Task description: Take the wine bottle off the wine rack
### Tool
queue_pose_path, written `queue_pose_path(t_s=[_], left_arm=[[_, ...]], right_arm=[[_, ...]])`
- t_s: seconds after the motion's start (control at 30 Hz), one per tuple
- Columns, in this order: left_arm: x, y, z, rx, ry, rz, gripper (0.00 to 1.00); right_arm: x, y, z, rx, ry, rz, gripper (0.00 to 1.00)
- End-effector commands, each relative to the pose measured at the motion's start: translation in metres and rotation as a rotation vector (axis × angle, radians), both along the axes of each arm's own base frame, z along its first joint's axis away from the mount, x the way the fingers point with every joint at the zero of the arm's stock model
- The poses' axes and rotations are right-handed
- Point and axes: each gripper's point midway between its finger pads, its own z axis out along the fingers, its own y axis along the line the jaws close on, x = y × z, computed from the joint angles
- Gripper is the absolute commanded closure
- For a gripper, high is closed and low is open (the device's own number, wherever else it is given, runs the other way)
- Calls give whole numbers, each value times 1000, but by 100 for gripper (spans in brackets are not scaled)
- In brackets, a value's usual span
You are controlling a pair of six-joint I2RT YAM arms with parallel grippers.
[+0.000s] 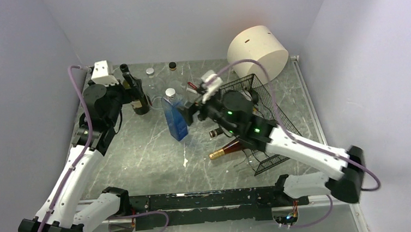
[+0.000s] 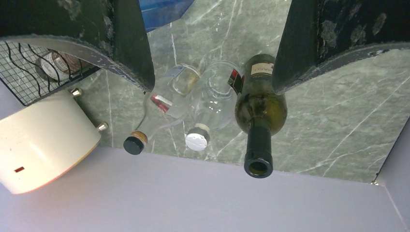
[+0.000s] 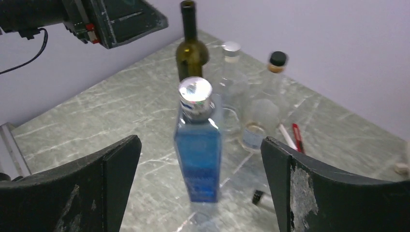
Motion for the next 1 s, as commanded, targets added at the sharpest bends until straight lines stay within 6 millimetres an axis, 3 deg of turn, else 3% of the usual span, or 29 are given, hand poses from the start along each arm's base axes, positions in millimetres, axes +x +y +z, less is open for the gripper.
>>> queue_pose_path(t_s=[0.0,0.17,0.27,0.5,0.7,0.87,0.97], left_arm=[[0,-18,22,18,-52,-97,6],[-10,-38,18,37,-19,-211,6],[-23,-43,14,25,40,-257,6],[-61,-51,3,32,212,-363,6],[-102,-104,-18,71,259,-809,6],[-113,-114,-20,173,79,-950,6],[-110,-116,-17,221,-28,-966,7]], right_arm=[[-12,-61,-27,-78,55,-137,0],[-29,-126,-72,-189,160,-298,0],[-43,-141,-81,-189,229,-303,0],[-63,-141,-89,-57,291,-240,0],[-63,-132,-92,-43,316,-222,0],[-67,-122,-85,-86,332,-168,0],[-67,-125,-82,-95,334,-179,0]])
